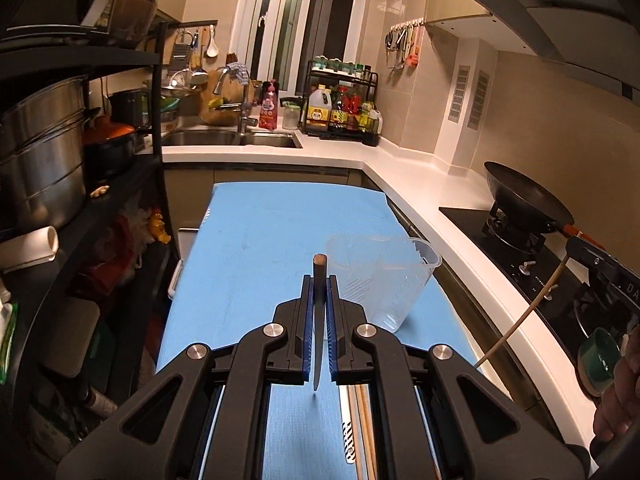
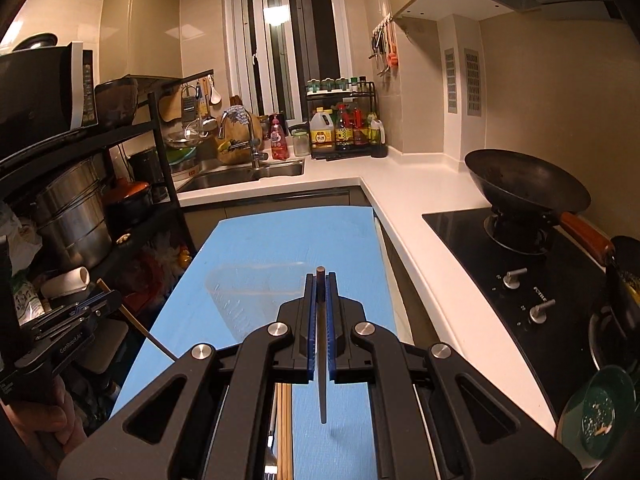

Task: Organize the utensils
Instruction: 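Lift both held chopsticks and carry them over the clear container, then lower both chopsticks into the container and open both tools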

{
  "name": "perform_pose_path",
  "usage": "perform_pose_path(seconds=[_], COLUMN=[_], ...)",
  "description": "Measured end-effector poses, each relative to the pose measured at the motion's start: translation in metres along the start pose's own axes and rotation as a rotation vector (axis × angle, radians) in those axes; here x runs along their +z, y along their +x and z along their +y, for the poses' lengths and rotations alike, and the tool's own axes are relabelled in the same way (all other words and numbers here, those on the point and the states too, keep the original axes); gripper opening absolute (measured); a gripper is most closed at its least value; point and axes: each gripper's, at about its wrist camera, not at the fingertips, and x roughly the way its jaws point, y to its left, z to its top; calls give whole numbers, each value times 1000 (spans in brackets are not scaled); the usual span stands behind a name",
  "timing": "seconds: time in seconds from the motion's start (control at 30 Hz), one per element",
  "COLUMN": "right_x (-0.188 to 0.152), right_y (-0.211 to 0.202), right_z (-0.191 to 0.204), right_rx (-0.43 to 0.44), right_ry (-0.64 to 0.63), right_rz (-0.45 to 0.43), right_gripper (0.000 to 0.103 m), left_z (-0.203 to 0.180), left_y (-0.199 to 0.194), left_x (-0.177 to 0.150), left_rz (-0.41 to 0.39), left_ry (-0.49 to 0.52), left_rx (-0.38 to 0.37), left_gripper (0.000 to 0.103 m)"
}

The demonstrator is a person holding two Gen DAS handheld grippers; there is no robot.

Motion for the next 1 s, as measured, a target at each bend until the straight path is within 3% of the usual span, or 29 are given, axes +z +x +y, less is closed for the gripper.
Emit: perform_pose_path(seconds=[0.3, 0.43, 0.63, 0.83, 1.0], right_x=[55, 85, 120, 111, 80], right_y=[11, 12, 16, 51, 97], right_z=[6, 11, 19, 19, 14], right_rx=[49, 76, 107, 95, 88], right_ry=[5, 11, 22, 34, 63], right_rz=[-36, -72, -149, -178, -86], right_gripper=[4, 4, 4, 4, 6], left_z=[-8, -13, -25, -36, -29], left_y=[4, -2, -11, 12, 64], left_x=[62, 96, 139, 144, 118], left_rz=[49, 30, -40, -79, 18], left_ry=[46, 57, 63, 67, 50], left_rx=[-24, -21, -74, -92, -105], left_gripper=[6, 6, 6, 6, 6])
